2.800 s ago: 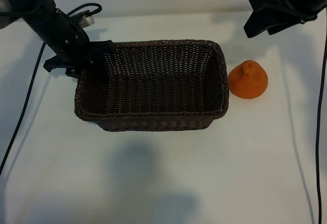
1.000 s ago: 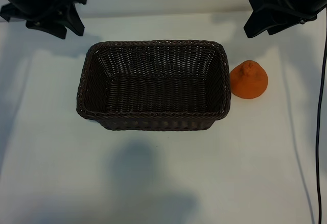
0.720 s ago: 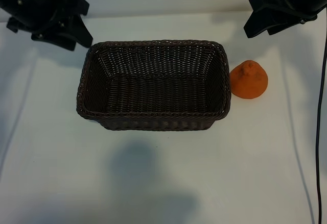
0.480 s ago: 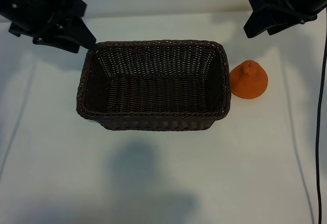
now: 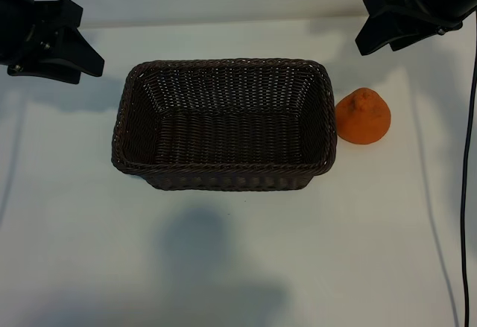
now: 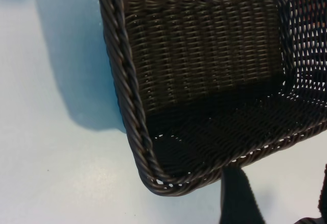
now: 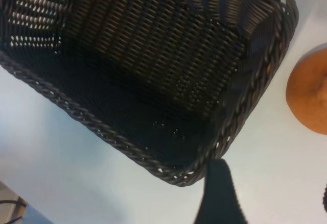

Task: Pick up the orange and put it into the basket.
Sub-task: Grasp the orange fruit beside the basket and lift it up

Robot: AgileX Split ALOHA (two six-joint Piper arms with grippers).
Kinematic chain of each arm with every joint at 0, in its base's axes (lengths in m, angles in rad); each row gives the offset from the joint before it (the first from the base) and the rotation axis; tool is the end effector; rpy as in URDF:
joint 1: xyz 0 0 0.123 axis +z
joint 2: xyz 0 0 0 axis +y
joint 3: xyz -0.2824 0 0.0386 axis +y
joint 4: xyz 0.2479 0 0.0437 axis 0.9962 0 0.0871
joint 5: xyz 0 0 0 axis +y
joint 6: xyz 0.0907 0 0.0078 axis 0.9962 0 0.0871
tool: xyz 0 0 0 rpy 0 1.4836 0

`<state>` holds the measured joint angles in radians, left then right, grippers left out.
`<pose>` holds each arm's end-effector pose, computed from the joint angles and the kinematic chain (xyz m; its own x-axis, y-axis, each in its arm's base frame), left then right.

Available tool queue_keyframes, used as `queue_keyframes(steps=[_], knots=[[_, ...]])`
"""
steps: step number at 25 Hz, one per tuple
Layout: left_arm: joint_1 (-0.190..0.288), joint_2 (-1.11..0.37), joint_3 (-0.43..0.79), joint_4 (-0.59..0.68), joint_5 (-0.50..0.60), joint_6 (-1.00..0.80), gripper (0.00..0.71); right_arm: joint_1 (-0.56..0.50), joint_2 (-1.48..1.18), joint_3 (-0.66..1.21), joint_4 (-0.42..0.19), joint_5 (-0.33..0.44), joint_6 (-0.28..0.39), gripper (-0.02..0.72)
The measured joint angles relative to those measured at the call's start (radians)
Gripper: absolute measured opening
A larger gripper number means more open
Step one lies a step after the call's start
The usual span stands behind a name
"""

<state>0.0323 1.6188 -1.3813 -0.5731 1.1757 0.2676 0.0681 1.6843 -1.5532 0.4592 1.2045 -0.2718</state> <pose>0.3286 -0.0350 0.3123 -0.9484 -0.0097 -0.3169 0.1478 0.8707 -0.4690 0.3476 0.0615 0.3325 -0.9092 -0.1500 -0.3884 -0.2966 0.8880 0.3514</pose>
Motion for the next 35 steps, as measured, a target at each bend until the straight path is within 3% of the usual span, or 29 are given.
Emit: queue_keyframes(steps=[16, 35], knots=[[0.000, 0.000, 0.000, 0.000, 0.000, 0.006, 0.430, 0.000, 0.000, 0.000, 0.000, -0.015, -0.001, 0.475], [0.000, 0.000, 0.000, 0.000, 0.000, 0.018, 0.430, 0.000, 0.000, 0.000, -0.043, -0.015, -0.104, 0.475]])
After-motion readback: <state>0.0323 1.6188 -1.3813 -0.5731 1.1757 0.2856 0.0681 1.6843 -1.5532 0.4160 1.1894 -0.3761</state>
